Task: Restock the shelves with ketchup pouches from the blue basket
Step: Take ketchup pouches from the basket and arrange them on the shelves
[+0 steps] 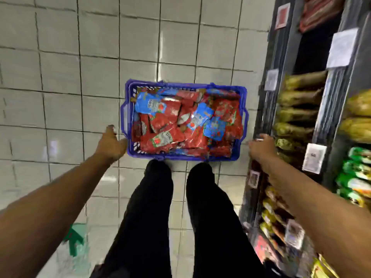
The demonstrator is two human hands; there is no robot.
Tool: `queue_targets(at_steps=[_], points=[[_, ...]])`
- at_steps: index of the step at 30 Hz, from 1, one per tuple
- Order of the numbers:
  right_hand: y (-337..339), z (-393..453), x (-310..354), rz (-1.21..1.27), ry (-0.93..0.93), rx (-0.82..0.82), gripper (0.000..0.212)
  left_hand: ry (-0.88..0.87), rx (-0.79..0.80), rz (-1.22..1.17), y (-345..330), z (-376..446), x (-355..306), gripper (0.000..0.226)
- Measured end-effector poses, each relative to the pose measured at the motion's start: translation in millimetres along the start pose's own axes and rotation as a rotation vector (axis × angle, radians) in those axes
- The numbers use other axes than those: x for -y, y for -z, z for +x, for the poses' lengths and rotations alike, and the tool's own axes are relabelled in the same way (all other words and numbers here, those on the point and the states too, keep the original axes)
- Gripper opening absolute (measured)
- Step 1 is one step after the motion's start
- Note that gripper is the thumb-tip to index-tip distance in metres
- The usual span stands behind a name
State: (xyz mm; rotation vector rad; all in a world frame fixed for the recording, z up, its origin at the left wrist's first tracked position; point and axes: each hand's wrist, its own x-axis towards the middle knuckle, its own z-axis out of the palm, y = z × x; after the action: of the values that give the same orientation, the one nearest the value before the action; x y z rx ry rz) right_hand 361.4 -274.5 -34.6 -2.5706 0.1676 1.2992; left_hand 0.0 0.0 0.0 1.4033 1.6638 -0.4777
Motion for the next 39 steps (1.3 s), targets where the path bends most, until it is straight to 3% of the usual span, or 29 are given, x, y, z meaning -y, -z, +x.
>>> queue_targets(at_steps=[3, 6, 9, 13, 15, 18, 21, 24, 28, 33, 36, 39], points=[[-25.0, 68.7, -5.7, -0.098, 0.064, -0.122, 0.043, -0.064, -0.136, 0.044, -32.6, 66.8, 11.8, 0.084], [-43.3, 110.3, -10.8, -0.015, 0.121, -0.042, 0.016, -0.092, -0.237, 0.072, -58.4, 119.4, 30.1, 0.049], [-54.2, 130.9, -4.1, 0.138, 0.174, -0.016, 0.023, -0.184, -0.316, -0.029, -70.1, 143.8, 46.4, 0.011], [-58.9, 139.0, 12.3, 0.214, 0.246, -0.029, 0.026, -0.173, -0.176, -0.366, -66.5, 144.6, 55.7, 0.015], [-59.7, 141.6, 18.1, 0.173, 0.289, -0.029, 0.024, -0.105, -0.123, -0.346, -60.9, 150.2, 53.7, 0.022], [-68.5, 147.1, 23.0, 0.142, 0.294, -0.095, 0.008, -0.007, -0.139, -0.225, -57.3, 160.3, 43.8, 0.051], [-78.4, 155.2, 19.3, 0.173, 0.243, -0.199, 0.033, 0.054, -0.109, -0.296, -64.2, 172.8, 37.3, 0.034], [-80.2, 166.4, 11.8, 0.133, 0.241, -0.281, 0.051, 0.039, -0.222, -0.263, -69.3, 182.6, 40.8, 0.026], [-76.5, 158.0, 17.8, 0.128, 0.308, -0.269, 0.023, -0.141, -0.289, -0.214, -68.9, 169.3, 43.8, 0.023], [-58.3, 114.5, 15.2, 0.134, 0.35, -0.269, 0.014, -0.169, -0.26, -0.297, -59.5, 139.4, 45.0, 0.019], [-30.1, 59.6, 12.0, 0.138, 0.345, -0.291, 0.01, -0.134, -0.237, -0.323, -32.7, 90.4, 45.5, 0.023], [11.2, -3.4, 13.6, 0.035, 0.303, -0.314, 0.027, -0.084, -0.245, -0.311, 5.6, 26.7, 38.7, 0.025]])
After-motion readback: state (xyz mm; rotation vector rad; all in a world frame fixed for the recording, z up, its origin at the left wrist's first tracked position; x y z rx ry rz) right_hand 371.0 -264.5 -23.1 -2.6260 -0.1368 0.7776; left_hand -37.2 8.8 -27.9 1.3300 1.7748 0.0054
